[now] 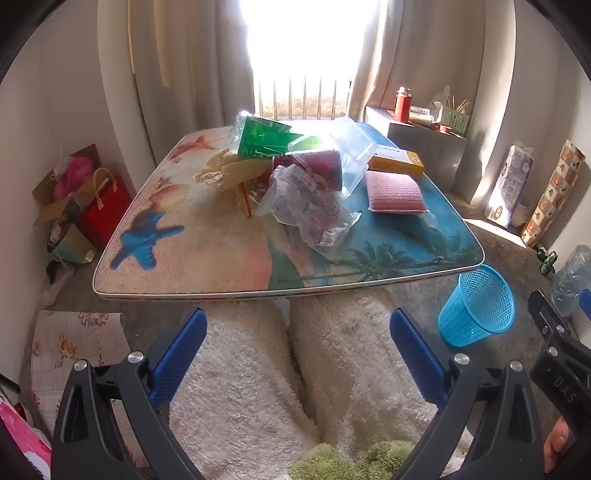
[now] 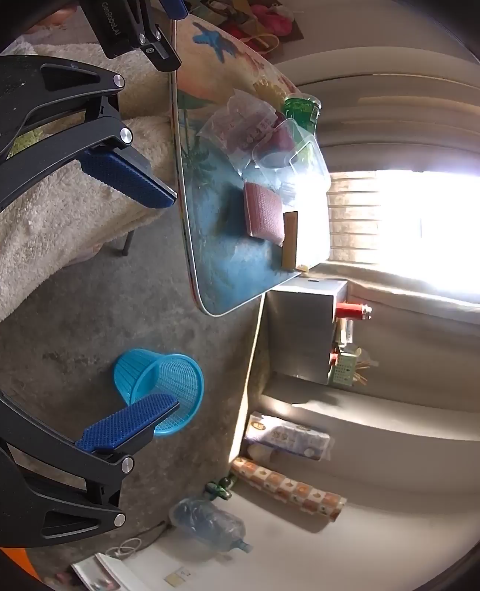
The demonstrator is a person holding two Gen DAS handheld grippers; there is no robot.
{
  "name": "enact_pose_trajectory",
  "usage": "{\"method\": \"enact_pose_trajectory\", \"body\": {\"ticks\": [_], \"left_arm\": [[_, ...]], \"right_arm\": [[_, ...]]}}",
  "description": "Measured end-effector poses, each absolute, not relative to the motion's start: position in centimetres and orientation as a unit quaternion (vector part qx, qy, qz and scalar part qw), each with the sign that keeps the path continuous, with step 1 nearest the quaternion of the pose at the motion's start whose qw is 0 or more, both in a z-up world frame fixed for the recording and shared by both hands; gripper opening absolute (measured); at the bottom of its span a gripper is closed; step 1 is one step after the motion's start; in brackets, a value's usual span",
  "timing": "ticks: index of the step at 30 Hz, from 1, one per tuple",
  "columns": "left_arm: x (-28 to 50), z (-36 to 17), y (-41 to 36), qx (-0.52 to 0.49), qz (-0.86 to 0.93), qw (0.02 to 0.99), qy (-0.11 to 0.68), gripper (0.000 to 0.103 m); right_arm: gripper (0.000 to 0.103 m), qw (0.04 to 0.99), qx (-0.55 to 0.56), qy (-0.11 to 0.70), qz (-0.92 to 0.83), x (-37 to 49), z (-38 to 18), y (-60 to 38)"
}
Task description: Collect trash
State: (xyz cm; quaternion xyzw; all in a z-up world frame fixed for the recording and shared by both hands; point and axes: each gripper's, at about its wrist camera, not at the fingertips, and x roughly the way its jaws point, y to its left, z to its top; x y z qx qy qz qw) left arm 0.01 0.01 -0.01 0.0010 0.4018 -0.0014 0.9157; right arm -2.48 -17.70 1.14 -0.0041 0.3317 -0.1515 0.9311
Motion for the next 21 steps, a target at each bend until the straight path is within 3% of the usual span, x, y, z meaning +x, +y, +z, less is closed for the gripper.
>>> {"method": "enact_pose_trajectory", "body": {"ticks": [21], "left_arm": [[-0.03, -0.34, -0.16, 0.004, -0.001, 0.915, 0.404, 0.097]], "right_arm": [[0.096, 0.932, -0.003, 0.330, -0.151, -2.33, 1.01, -17.56]]}}
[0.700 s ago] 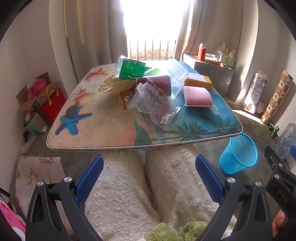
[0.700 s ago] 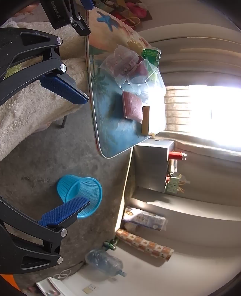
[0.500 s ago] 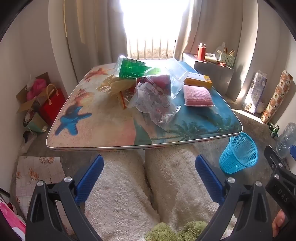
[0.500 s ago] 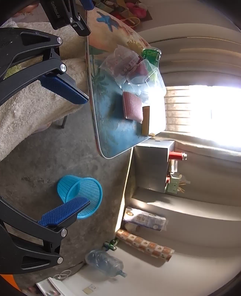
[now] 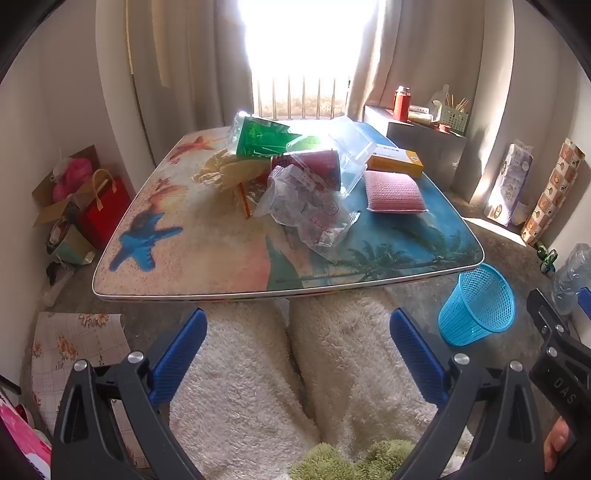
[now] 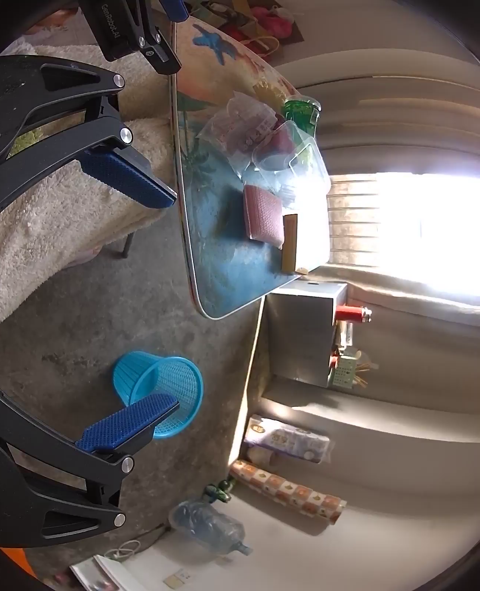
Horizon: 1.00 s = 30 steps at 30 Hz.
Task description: Collect trash
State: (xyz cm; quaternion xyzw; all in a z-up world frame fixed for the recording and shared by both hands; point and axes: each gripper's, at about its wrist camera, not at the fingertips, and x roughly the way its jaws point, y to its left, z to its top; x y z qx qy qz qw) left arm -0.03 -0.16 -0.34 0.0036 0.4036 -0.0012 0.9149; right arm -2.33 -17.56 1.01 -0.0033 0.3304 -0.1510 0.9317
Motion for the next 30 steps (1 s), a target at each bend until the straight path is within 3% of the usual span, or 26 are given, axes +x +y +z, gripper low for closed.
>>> {"method": "enact_pose_trajectory", "body": {"ticks": [30], "left_arm": [[0.02, 0.16, 0.01, 0.003, -0.001, 0.915, 0.402, 0.097]], "right_arm": [[0.096, 0.932, -0.003, 0.330, -0.150, -2.37, 1.09, -17.60]]}}
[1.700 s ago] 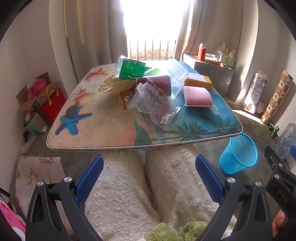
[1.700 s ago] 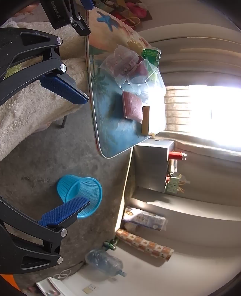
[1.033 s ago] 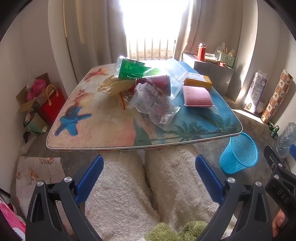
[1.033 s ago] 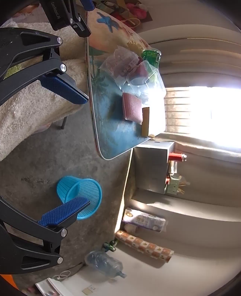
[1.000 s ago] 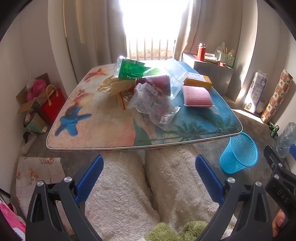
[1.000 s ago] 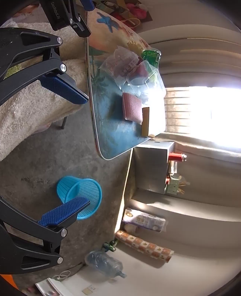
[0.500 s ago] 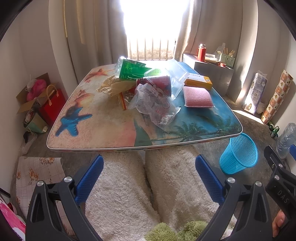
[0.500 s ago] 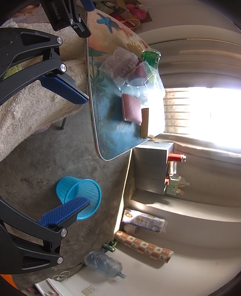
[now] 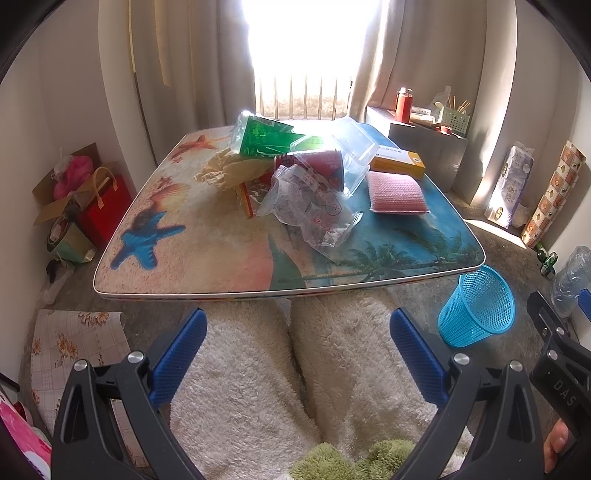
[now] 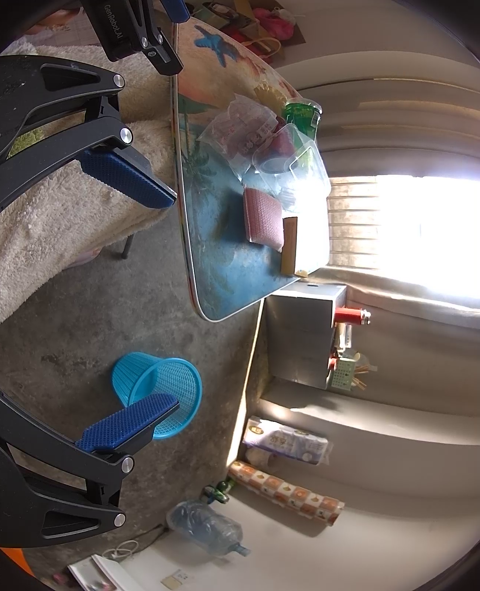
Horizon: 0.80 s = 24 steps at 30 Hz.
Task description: Collect trash
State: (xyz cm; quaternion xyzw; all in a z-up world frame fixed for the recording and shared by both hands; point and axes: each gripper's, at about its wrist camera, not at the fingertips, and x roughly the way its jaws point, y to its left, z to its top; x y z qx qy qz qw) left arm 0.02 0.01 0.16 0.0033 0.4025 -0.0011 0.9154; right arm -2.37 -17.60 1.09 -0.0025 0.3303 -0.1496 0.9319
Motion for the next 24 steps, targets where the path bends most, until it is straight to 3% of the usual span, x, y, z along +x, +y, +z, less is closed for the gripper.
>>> {"method": "enact_pose_trajectory", "body": {"ticks": [24], "left_arm": [[-0.05, 0.07, 0.35, 0.001, -0.001, 0.915, 0.403, 0.097]], "right_arm": [[0.096, 0.932, -0.002, 0.331, -0.149, -2.19, 0.97, -17.22]]}}
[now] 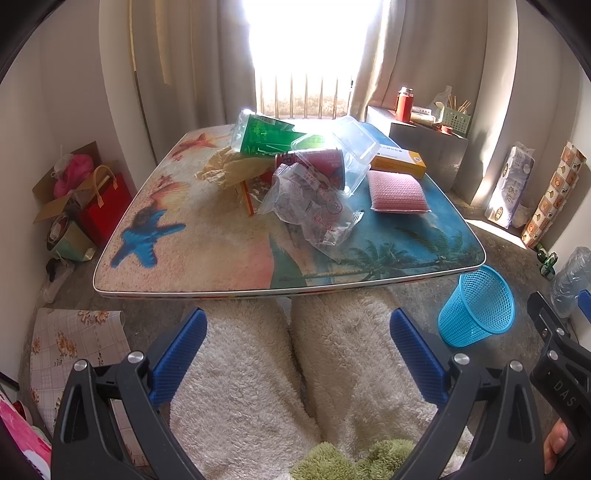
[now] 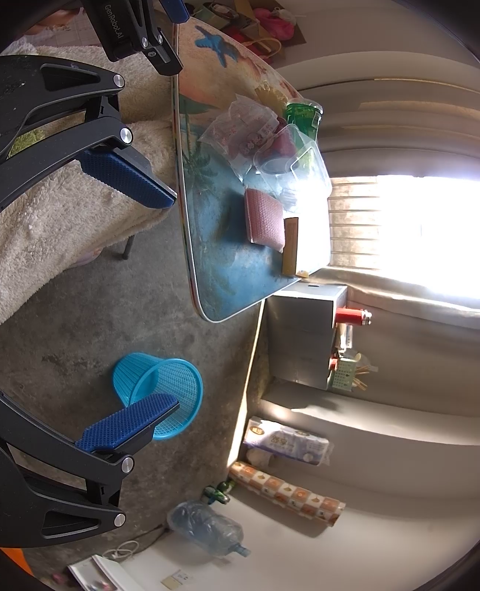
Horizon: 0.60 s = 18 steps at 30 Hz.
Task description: Collect trash
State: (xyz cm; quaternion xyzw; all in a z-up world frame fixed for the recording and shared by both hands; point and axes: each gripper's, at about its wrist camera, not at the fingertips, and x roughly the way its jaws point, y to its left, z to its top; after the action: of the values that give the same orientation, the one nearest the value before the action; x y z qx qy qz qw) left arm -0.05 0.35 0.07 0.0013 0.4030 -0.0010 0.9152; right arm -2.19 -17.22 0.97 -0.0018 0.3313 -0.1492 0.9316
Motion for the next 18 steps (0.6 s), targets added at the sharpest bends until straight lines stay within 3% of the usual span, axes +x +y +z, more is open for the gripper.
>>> {"method": "enact_pose_trajectory", "body": {"ticks": [18], "left_arm": [[-0.15, -0.15, 0.47, 0.002, -0.001, 0.914, 0.406, 0.097]], "right_arm": [[0.096, 0.931, 0.000, 0.335, -0.149, -2.00, 0.52, -16.64]]}}
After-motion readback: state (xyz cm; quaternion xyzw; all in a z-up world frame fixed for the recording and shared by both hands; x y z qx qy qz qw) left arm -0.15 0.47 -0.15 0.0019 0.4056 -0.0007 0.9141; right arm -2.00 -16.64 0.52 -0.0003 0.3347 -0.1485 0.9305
